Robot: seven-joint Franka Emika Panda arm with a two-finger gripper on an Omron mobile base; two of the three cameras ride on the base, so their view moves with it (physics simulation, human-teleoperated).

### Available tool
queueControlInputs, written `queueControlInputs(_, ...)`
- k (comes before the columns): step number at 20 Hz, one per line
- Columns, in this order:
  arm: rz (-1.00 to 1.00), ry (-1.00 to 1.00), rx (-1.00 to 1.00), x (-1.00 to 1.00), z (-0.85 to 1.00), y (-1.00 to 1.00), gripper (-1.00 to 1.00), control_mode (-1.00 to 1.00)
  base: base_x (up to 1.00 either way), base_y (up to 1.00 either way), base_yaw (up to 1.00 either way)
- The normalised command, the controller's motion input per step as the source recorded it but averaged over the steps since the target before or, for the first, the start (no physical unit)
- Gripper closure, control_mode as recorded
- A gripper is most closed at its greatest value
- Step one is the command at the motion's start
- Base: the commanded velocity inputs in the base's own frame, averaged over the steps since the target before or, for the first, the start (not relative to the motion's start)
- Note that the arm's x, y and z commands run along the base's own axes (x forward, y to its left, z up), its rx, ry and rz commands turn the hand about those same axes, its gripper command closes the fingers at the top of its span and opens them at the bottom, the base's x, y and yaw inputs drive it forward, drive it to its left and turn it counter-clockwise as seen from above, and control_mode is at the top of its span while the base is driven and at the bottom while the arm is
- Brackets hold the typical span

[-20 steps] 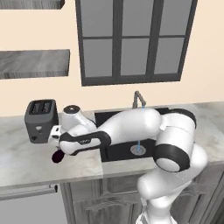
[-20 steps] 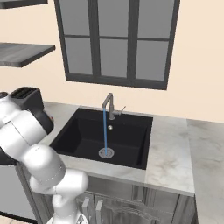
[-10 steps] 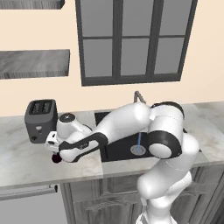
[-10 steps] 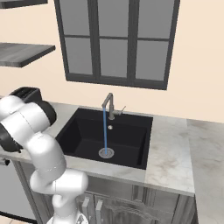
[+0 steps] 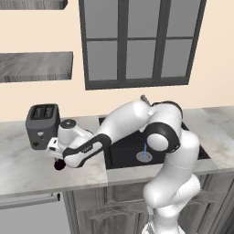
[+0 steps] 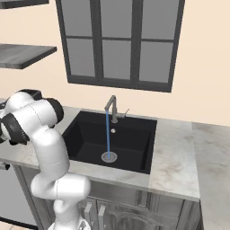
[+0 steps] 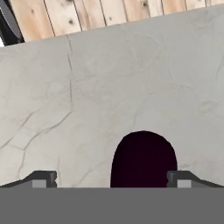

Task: Turn on the sink faucet. Then move the eggplant from the counter to the sink. Turn off the sink. Move the vegetable from the sink to the pot next to the stove. Finally move the pot to the front right burner.

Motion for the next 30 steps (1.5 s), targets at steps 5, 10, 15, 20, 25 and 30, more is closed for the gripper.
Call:
queueControlInputs(5,-0.01,0.05,0.0,0.25,-0.19,0.16,-1.0,-1.0,0.0,0.0,0.0)
queueControlInputs(10,0.0,0.04,0.0,0.18,-0.2,0.15,-1.0,-1.0,0.0,0.0,0.0)
queueControlInputs(15,0.0,0.03,0.0,0.11,-0.26,0.07,-1.0,-1.0,0.0,0.0,0.0)
queueControlInputs(20,0.0,0.01,0.0,0.01,-0.46,0.0,1.0,-1.0,0.0,0.0,0.0)
queueControlInputs(25,0.0,0.01,0.0,-0.05,-0.22,0.0,1.0,-1.0,0.0,0.0,0.0)
queueControlInputs(30,0.0,-0.08,0.0,-0.03,0.1,-0.06,1.0,-1.0,0.0,0.0,0.0)
